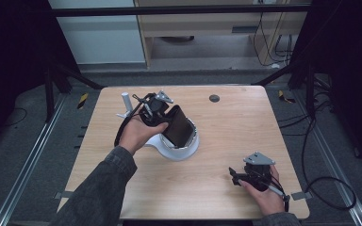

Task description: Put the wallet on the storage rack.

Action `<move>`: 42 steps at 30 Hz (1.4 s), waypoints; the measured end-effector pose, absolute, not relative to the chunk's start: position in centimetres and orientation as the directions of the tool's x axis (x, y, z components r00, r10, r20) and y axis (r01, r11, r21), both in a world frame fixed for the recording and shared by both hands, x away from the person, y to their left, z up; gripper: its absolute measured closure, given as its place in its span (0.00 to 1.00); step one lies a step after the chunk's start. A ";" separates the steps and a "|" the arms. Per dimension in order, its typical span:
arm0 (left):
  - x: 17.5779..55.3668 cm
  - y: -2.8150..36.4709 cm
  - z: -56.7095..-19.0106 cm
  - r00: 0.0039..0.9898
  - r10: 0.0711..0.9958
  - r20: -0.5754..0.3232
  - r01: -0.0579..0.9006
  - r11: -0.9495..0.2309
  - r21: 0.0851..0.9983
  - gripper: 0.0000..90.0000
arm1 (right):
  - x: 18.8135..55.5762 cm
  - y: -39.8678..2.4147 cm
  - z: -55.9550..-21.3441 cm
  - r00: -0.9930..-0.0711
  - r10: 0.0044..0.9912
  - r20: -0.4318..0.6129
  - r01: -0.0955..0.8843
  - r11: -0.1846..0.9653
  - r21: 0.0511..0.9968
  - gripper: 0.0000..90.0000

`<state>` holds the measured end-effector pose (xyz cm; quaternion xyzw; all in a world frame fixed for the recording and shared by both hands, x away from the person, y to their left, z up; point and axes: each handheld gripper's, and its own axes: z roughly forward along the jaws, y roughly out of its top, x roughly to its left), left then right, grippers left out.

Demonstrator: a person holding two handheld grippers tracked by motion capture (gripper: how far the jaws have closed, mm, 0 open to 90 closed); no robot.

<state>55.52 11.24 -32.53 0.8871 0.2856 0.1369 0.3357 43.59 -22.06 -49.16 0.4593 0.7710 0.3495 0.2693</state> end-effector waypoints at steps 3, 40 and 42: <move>55.2 11.9 -31.8 0.766 0.639 0.070 0.403 -0.562 0.723 0.73 | 43.6 -22.1 -49.2 -0.431 0.898 -0.088 0.524 0.328 0.786 0.10; 45.3 21.3 -41.9 0.700 0.714 0.018 0.436 -0.448 0.781 0.09 | 44.0 -21.7 -50.2 -0.454 0.890 -0.036 0.579 0.326 0.747 0.05; 45.2 21.8 -43.8 0.685 0.728 0.027 0.460 -0.461 0.759 0.09 | 44.1 -21.7 -50.4 -0.455 0.890 -0.028 0.584 0.322 0.745 0.05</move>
